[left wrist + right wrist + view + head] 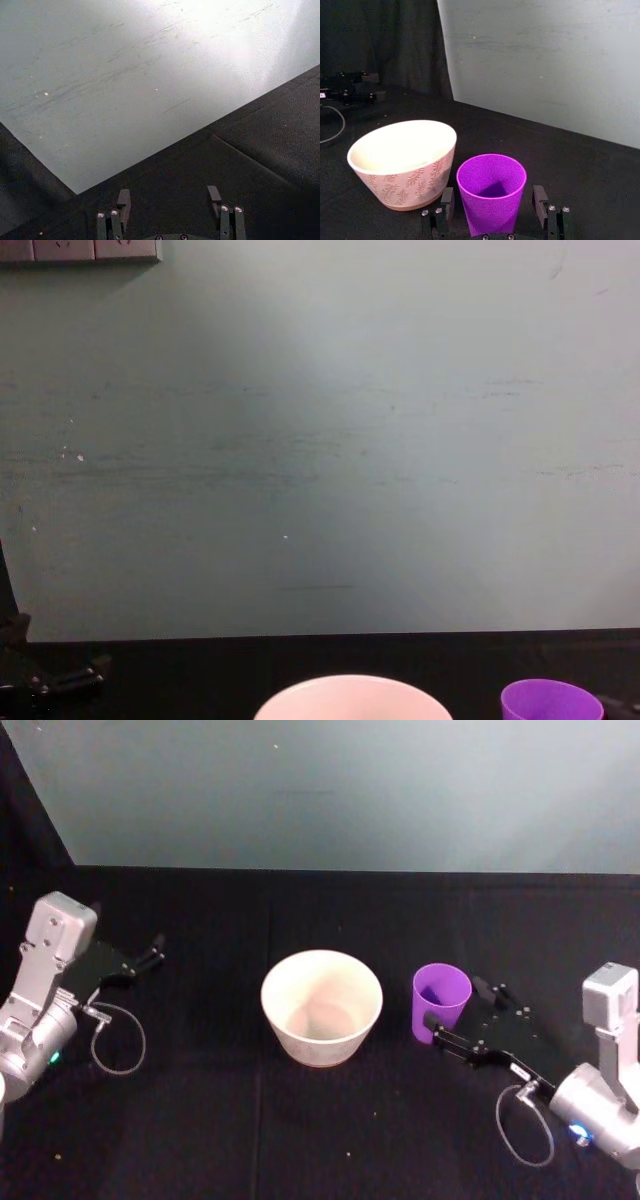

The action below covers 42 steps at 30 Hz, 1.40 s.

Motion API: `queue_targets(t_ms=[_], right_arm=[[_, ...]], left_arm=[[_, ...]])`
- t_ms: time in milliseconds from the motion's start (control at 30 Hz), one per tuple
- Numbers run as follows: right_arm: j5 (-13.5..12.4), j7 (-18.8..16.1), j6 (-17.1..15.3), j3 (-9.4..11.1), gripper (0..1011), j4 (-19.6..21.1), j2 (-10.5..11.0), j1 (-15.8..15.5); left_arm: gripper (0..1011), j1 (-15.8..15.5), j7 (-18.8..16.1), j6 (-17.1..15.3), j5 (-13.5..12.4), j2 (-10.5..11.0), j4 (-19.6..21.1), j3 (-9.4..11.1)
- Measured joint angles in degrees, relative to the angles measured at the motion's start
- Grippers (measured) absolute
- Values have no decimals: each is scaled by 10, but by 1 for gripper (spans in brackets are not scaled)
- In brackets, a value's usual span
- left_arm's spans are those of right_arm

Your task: Pick up the cup and pour the mung beans from the cup into the bowl.

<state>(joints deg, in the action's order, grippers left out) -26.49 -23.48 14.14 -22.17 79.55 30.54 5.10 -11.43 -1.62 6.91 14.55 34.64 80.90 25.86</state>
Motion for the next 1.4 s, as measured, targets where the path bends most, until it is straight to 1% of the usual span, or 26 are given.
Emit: queue_targets(t_ms=[133,300,767,833,1200,1267,1333,1367,1400], right_arm=[[-3,-16,-9,-1,1003,-18,-14,15],[1,-24,-13,-1,1003,-32,-24,27],[31,-32,-24,2,1003,-54,-49,54],[36,-32,-27,2,1003,-54,-52,56],[34,-32,-26,3,1003,-54,-51,55],[34,-32,-26,3,985,-54,-51,55],[33,-32,-26,3,937,-54,-51,55],[33,-32,-26,2,895,-54,-51,55],[33,-32,-26,2,895,-54,-50,55]], left_arm=[[1000,0,0,0,0,0,0,0],[1000,0,0,0,0,0,0,0],[1000,0,0,0,0,0,0,0],[1000,0,0,0,0,0,0,0],[1000,0,0,0,0,0,0,0],[1000,0,0,0,0,0,0,0],[1000,0,0,0,0,0,0,0],[1000,0,0,0,0,0,0,0],[1000,0,0,0,0,0,0,0]])
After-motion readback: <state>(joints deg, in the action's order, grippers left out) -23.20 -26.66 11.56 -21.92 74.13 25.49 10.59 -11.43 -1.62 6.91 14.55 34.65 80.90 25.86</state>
